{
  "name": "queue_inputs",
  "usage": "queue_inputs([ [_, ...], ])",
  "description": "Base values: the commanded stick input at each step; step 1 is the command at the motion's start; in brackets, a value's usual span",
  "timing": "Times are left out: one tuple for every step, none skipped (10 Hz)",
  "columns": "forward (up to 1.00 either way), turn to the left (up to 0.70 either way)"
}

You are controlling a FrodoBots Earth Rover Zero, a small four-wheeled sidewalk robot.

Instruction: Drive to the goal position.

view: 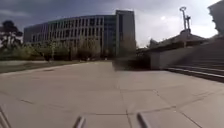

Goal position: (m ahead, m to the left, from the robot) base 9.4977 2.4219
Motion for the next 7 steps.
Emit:
queue_inputs([
  [1.00,0.00],
  [1.00,-0.14],
  [1.00,0.00],
  [1.00,0.00],
  [1.00,0.00],
  [1.00,0.00],
  [1.00,0.00],
])
